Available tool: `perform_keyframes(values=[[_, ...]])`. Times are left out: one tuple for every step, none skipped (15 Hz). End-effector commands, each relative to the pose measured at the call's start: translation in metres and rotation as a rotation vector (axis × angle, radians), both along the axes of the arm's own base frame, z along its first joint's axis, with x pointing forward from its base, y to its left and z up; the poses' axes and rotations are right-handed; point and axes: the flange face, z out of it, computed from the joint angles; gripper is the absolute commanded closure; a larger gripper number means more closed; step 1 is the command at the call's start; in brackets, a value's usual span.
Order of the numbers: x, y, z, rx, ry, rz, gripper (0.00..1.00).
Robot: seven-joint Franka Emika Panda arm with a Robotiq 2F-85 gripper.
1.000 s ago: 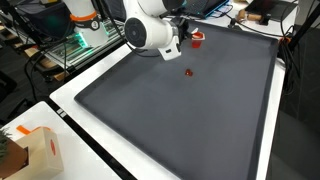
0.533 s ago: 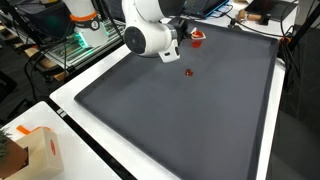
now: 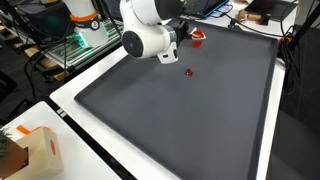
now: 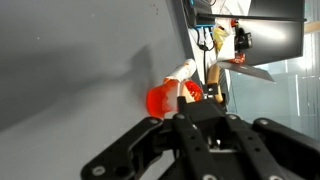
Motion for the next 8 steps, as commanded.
perform_keyframes(values=[[0.002,-0.005,-0.003,0.032,0.061,-0.035,0.94],[0.002,-0.006,-0.003,0.032,0.069,-0.038,0.94],[0.002,-0.006,-0.002,0.038,0.075,-0.039,0.94],[0.002,-0.005,-0.001,0.042,0.081,-0.040,0.94],[0.002,-0.006,0.002,0.048,0.082,-0.038,0.94],[0.003,-0.006,0.005,0.055,0.082,-0.037,0.94],[0.004,-0.006,0.008,0.056,0.081,-0.036,0.94],[0.005,-0.007,0.012,0.066,0.079,-0.033,0.94]])
